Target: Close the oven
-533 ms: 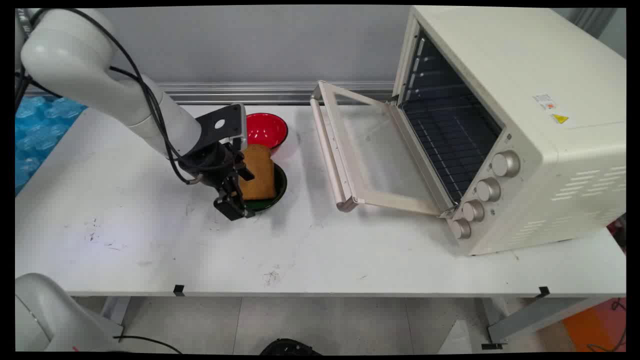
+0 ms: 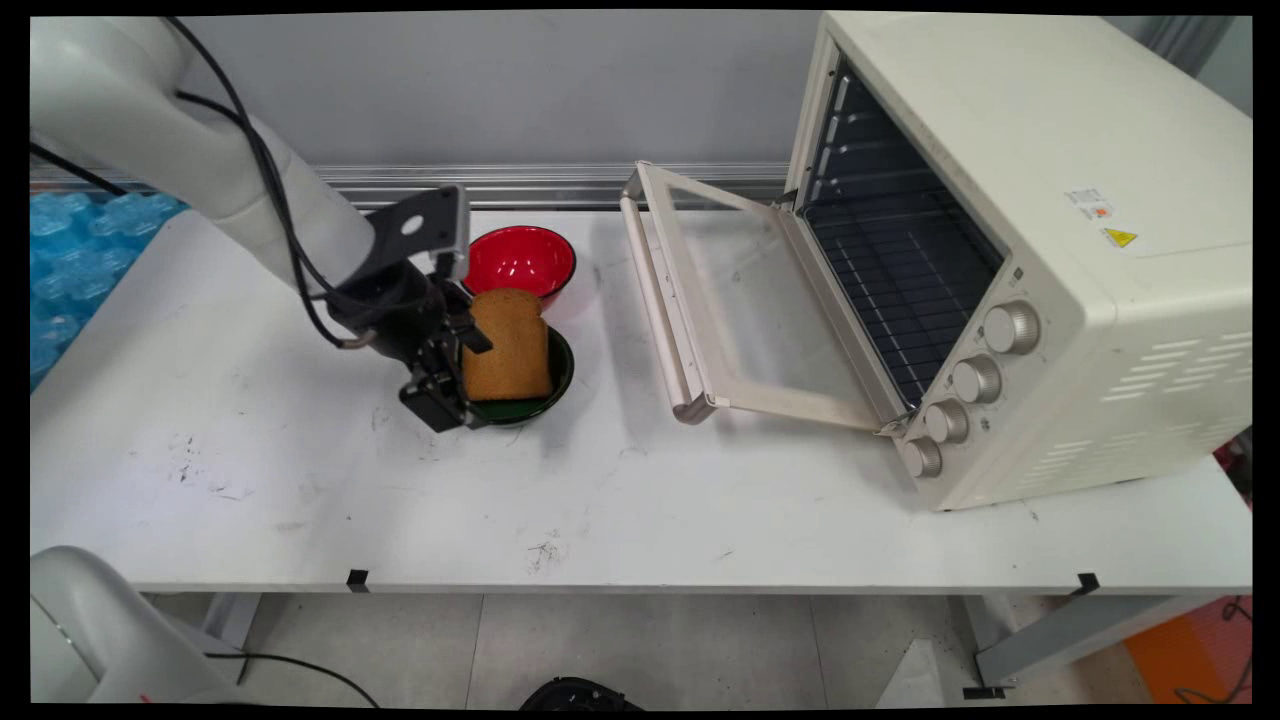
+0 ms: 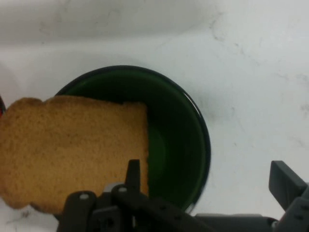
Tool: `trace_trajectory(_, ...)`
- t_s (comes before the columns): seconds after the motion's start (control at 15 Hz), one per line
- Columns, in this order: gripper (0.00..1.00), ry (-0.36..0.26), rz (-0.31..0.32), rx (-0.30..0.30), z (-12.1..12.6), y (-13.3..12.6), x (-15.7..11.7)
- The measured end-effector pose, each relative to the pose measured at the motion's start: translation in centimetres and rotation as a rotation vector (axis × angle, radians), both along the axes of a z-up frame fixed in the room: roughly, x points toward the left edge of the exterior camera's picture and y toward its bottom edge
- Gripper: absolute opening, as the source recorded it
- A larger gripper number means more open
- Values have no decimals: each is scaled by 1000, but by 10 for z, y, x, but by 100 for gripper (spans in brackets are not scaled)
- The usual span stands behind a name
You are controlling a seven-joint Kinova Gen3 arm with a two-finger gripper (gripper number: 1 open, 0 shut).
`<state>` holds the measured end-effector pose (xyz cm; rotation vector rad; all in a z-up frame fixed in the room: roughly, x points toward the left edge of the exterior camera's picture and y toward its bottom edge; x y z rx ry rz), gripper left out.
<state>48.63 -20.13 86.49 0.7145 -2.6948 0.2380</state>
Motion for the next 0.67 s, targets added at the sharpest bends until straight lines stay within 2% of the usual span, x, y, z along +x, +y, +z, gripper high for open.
trace_trajectory(0.67, 100, 3, -30, 33, 61, 15, 26)
